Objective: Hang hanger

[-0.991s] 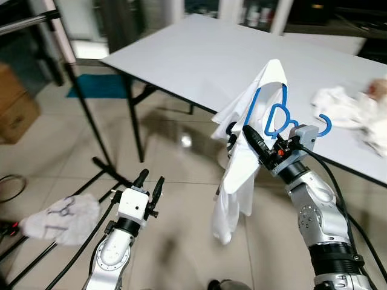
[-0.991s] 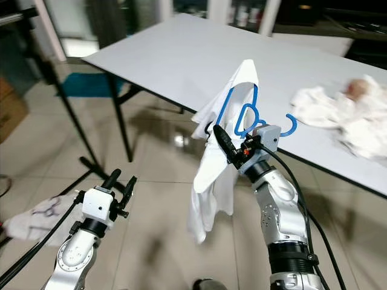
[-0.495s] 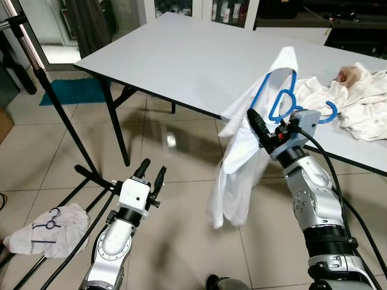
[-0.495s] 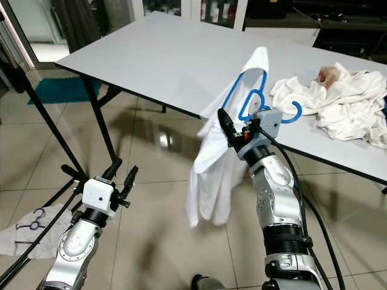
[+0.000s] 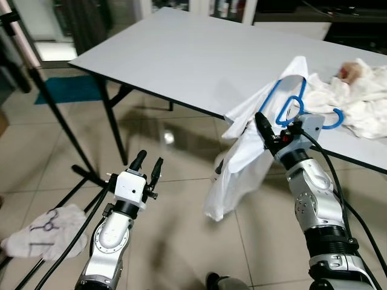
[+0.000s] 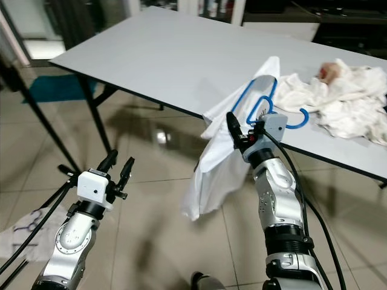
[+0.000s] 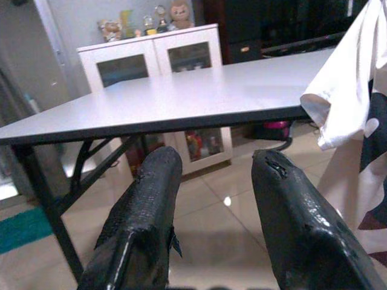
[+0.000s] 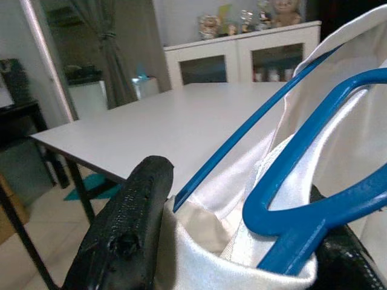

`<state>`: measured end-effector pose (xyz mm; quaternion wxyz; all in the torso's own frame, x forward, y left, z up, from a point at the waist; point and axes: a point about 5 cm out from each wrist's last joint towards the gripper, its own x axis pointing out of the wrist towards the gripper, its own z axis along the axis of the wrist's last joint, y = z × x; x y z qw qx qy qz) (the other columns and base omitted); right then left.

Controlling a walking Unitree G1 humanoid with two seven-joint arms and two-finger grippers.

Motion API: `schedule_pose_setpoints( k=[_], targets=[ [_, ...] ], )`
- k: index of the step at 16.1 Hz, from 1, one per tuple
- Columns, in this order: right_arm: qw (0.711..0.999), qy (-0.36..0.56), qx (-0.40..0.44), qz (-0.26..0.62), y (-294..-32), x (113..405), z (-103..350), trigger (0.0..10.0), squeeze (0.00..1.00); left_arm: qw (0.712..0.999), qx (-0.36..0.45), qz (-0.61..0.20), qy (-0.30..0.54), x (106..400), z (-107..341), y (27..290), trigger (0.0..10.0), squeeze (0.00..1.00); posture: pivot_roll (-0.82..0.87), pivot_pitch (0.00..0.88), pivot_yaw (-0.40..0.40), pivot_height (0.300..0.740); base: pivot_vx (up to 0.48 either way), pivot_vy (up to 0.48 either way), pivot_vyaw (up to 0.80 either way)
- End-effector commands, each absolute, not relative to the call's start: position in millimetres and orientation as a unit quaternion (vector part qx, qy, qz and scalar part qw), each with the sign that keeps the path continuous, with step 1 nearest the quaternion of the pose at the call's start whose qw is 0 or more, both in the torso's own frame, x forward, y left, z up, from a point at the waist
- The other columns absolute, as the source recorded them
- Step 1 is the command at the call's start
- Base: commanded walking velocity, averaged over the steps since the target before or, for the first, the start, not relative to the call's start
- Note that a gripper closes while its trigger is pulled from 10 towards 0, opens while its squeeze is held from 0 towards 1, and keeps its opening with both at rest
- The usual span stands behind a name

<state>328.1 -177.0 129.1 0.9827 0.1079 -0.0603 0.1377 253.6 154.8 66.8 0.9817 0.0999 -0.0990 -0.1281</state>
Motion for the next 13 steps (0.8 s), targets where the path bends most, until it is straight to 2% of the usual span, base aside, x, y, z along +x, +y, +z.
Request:
schedule_pose_setpoints(
  k=[1, 4, 9, 13],
  targets=[
    [0.982, -0.091, 0.097, 0.135, -179, 332, 142, 10.0, 0.00, 0.980, 0.111, -0.134, -0.098, 255, 69, 155, 10.0, 0.00, -0.04, 0.019, 0.017, 0.740, 0.000, 0.000, -0.73],
    [0.981, -0.086, 0.098, 0.141, -173, 331, 140, 10.0, 0.00, 0.980, 0.113, -0.133, -0.094, 253, 68, 156, 10.0, 0.00, -0.03, 0.018, 0.016, 0.740, 0.000, 0.000, -0.67],
    [0.971, -0.096, 0.036, 0.218, -149, 326, 140, 10.0, 0.00, 0.981, 0.117, -0.124, -0.093, 254, 70, 159, 10.0, 0.00, -0.02, 0.018, 0.013, 0.740, 0.000, 0.000, 0.00],
    [0.967, -0.120, 0.042, 0.223, -144, 329, 150, 10.0, 0.00, 0.979, 0.121, -0.128, -0.102, 258, 76, 157, 10.0, 0.00, -0.02, 0.017, 0.014, 0.740, 0.450, 0.000, 0.00]
  ],
)
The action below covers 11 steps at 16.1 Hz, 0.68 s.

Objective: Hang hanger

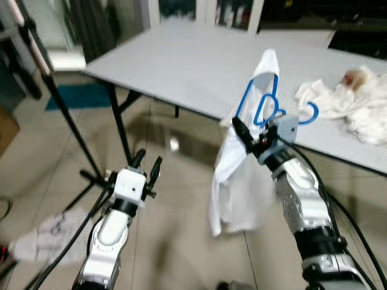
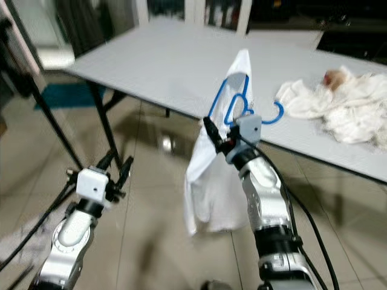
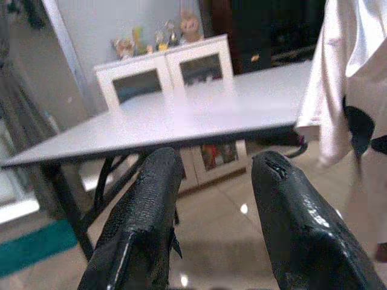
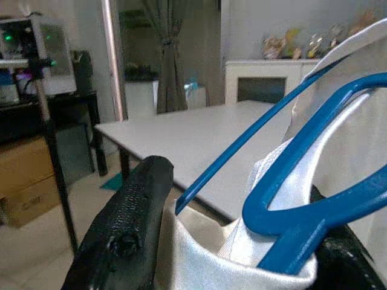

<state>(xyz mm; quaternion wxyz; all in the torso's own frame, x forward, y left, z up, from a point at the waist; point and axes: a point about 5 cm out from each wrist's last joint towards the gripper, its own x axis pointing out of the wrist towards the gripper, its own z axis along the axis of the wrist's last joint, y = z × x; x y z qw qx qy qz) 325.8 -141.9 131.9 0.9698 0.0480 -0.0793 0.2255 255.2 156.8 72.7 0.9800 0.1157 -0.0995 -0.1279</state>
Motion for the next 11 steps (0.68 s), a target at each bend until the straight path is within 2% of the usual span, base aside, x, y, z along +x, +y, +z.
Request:
schedule_pose_setpoints(
  k=[1, 5, 11],
  targets=[
    [0.966, -0.127, 0.043, 0.223, -142, 332, 153, 10.0, 0.00, 0.979, 0.122, -0.130, -0.103, 258, 77, 156, 10.0, 0.00, -0.02, 0.017, 0.016, 0.740, 0.450, 0.000, 0.00],
    [0.960, -0.151, 0.049, 0.231, -131, 342, 168, 10.0, 0.00, 0.978, 0.125, -0.131, -0.105, 259, 79, 156, 10.0, 0.00, -0.01, 0.013, 0.011, 0.740, 0.451, 0.000, 0.00],
    [0.955, -0.189, 0.053, 0.222, -127, 363, 199, 10.0, 0.00, 0.977, 0.128, -0.131, -0.107, 258, 80, 154, 10.0, 0.00, 0.00, 0.011, 0.009, 0.740, 0.451, 0.000, 0.00]
  ],
)
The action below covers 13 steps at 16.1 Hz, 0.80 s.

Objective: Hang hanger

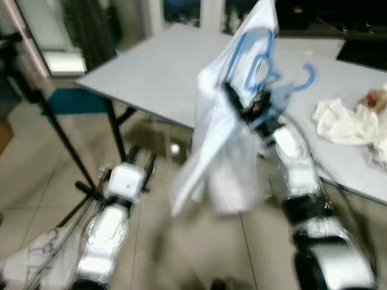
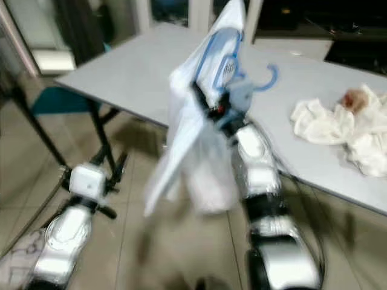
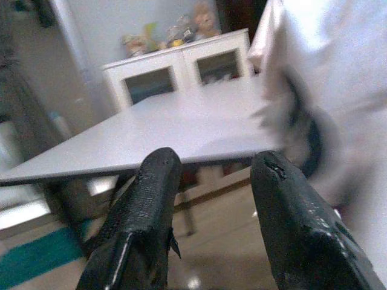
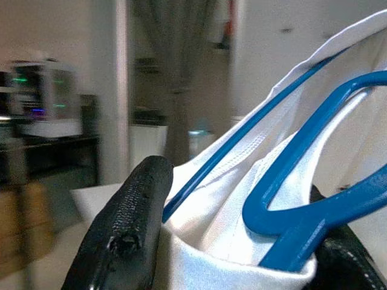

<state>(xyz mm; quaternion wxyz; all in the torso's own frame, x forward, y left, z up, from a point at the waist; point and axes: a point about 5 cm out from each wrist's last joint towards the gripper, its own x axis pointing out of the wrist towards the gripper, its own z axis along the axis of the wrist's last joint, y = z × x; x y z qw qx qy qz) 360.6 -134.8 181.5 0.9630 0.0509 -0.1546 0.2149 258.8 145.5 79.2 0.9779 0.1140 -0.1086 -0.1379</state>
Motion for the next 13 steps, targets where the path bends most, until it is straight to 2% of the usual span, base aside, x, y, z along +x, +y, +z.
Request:
schedule_pose_setpoints(
  k=[1, 4, 13],
  targets=[
    [0.954, -0.192, 0.052, 0.223, -125, 366, 203, 10.0, 0.00, 0.977, 0.128, -0.131, -0.106, 258, 80, 154, 10.0, 0.00, 0.00, 0.011, 0.007, 0.740, 0.450, 0.000, 0.00],
    [0.956, -0.190, 0.049, 0.219, -125, 370, 206, 10.0, 0.00, 0.978, 0.129, -0.128, -0.106, 258, 80, 155, 10.0, 0.00, 0.00, 0.009, 0.005, 0.740, 0.451, 0.000, 0.00],
    [0.974, -0.183, 0.052, 0.127, -155, 387, 214, 10.0, 0.00, 0.977, 0.132, -0.127, -0.105, 257, 80, 154, 10.0, 0.00, 0.00, 0.011, 0.007, 0.740, 0.451, 0.000, 0.00]
  ],
)
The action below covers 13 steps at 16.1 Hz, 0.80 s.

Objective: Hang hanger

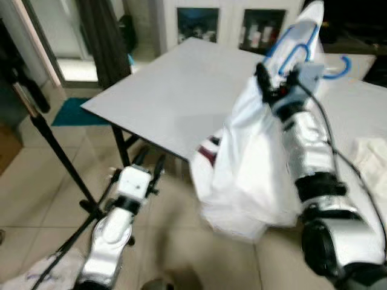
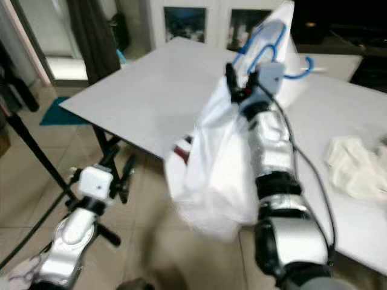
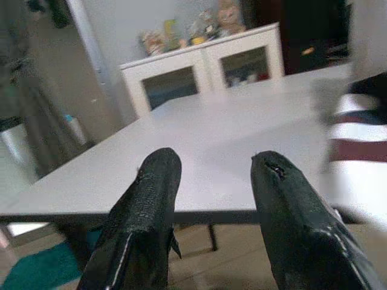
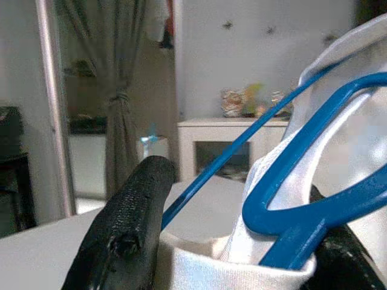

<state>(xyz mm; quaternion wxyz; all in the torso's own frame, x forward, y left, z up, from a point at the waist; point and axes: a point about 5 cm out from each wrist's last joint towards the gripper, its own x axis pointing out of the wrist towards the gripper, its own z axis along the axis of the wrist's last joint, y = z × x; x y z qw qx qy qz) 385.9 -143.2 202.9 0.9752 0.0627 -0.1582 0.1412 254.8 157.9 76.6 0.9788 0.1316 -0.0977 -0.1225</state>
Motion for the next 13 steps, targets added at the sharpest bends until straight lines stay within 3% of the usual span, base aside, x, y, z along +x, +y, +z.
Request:
schedule_pose_setpoints(
  k=[1, 11, 13],
  targets=[
    [0.974, -0.183, 0.052, 0.126, -156, 387, 215, 10.0, 0.00, 0.978, 0.132, -0.127, -0.104, 257, 80, 154, 10.0, 0.00, 0.00, 0.011, 0.007, 0.740, 0.454, 0.000, 0.00],
    [0.972, -0.185, 0.063, 0.134, -151, 391, 218, 10.0, 0.00, 0.978, 0.133, -0.126, -0.097, 256, 78, 153, 10.0, 0.00, 0.00, 0.014, 0.007, 0.740, 0.451, 0.000, 0.00],
    [0.975, -0.166, 0.068, 0.133, -150, 389, 207, 10.0, 0.00, 0.978, 0.131, -0.130, -0.097, 256, 78, 152, 10.0, 0.00, 0.00, 0.014, 0.008, 0.740, 0.000, 0.000, 0.00]
  ],
)
